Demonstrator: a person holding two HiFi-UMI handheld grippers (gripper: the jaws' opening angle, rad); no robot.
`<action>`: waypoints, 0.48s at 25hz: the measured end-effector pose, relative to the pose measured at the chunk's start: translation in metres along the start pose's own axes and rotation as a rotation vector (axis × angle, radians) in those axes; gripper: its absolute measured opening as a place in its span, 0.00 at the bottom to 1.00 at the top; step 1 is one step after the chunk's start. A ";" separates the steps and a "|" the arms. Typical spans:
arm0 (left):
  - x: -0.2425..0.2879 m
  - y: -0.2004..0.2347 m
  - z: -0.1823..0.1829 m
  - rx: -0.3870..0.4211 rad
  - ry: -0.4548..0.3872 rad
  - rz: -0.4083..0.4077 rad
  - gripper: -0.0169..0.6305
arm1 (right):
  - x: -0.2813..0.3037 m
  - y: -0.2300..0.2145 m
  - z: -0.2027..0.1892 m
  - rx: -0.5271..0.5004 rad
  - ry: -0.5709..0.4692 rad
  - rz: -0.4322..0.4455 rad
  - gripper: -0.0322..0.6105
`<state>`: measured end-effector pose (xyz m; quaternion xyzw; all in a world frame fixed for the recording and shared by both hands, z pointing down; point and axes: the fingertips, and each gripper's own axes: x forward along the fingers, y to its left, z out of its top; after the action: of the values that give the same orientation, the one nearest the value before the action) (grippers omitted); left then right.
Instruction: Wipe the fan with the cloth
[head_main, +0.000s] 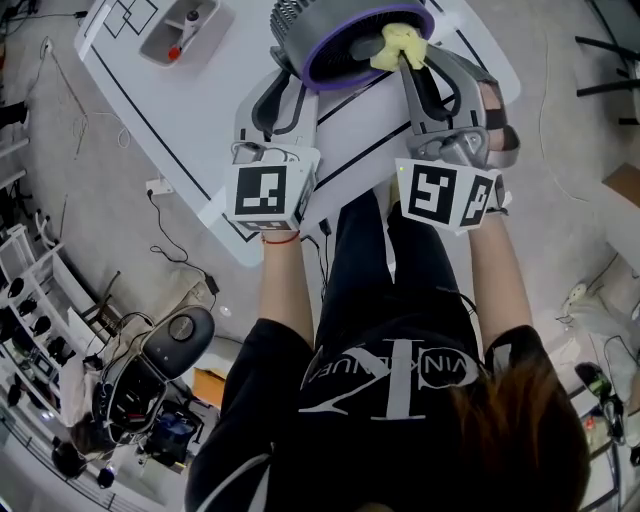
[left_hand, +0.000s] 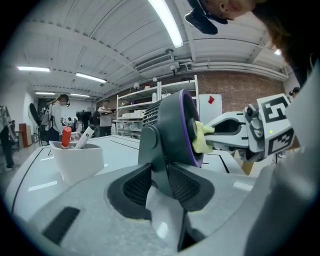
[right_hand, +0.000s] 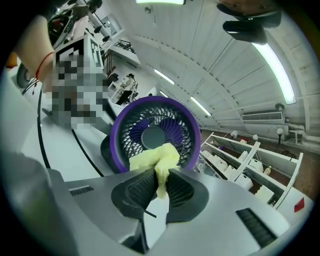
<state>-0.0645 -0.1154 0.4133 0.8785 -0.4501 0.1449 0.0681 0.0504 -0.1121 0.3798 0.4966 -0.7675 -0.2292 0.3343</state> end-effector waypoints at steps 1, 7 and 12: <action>0.000 0.000 0.000 -0.001 0.000 -0.001 0.20 | 0.000 0.005 -0.001 -0.003 0.005 0.014 0.11; -0.001 -0.001 0.000 -0.003 -0.003 -0.008 0.19 | -0.001 0.028 0.001 0.122 0.027 0.101 0.11; -0.001 -0.001 0.000 -0.005 -0.004 -0.013 0.19 | -0.001 0.046 0.012 0.251 0.026 0.185 0.10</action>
<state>-0.0641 -0.1137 0.4134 0.8816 -0.4448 0.1416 0.0704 0.0140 -0.0929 0.4030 0.4647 -0.8282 -0.0934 0.2990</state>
